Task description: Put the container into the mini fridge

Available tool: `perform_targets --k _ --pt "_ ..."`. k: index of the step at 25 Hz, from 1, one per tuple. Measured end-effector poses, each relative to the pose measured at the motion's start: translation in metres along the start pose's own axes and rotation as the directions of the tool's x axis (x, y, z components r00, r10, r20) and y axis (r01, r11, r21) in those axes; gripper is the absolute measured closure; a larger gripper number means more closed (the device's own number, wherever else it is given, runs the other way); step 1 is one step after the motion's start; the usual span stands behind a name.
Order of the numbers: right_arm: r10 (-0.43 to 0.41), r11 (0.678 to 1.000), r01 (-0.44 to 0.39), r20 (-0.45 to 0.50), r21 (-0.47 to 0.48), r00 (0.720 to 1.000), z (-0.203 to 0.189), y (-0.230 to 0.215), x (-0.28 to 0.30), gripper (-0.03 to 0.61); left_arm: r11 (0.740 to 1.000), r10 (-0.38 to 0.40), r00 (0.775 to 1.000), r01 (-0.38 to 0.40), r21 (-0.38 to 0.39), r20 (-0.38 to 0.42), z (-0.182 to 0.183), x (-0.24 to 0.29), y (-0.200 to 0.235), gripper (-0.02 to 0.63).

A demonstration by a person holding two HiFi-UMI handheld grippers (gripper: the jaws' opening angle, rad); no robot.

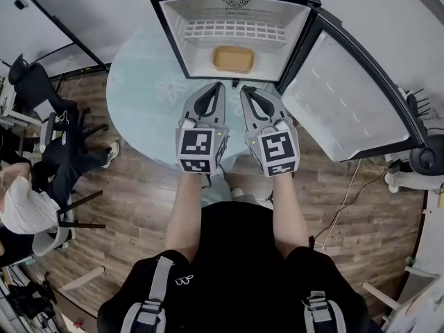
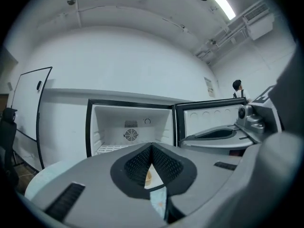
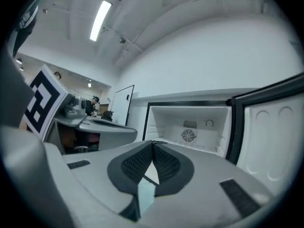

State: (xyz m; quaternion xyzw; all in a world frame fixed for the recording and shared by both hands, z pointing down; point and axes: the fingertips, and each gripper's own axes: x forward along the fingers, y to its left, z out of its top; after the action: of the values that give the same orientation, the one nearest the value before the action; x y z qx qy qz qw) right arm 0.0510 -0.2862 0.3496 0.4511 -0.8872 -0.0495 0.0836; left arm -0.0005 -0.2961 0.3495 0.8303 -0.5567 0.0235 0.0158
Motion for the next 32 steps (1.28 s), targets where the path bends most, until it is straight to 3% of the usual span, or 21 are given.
perform_targets --k 4,8,32 --pt "-0.061 0.986 0.061 -0.003 0.154 0.998 -0.006 -0.01 -0.009 0.572 0.997 0.025 0.999 -0.023 -0.08 0.021 -0.001 -0.005 -0.004 0.6" --pt "-0.092 0.966 0.082 0.029 0.245 0.995 -0.001 -0.019 -0.008 0.574 0.996 0.035 0.999 -0.033 -0.082 0.027 -0.001 -0.004 -0.01 0.6" --pt "-0.068 0.977 0.057 0.047 0.207 0.997 0.003 -0.015 -0.007 0.574 0.996 0.039 0.998 -0.036 -0.086 0.04 0.004 -0.011 -0.013 0.6"
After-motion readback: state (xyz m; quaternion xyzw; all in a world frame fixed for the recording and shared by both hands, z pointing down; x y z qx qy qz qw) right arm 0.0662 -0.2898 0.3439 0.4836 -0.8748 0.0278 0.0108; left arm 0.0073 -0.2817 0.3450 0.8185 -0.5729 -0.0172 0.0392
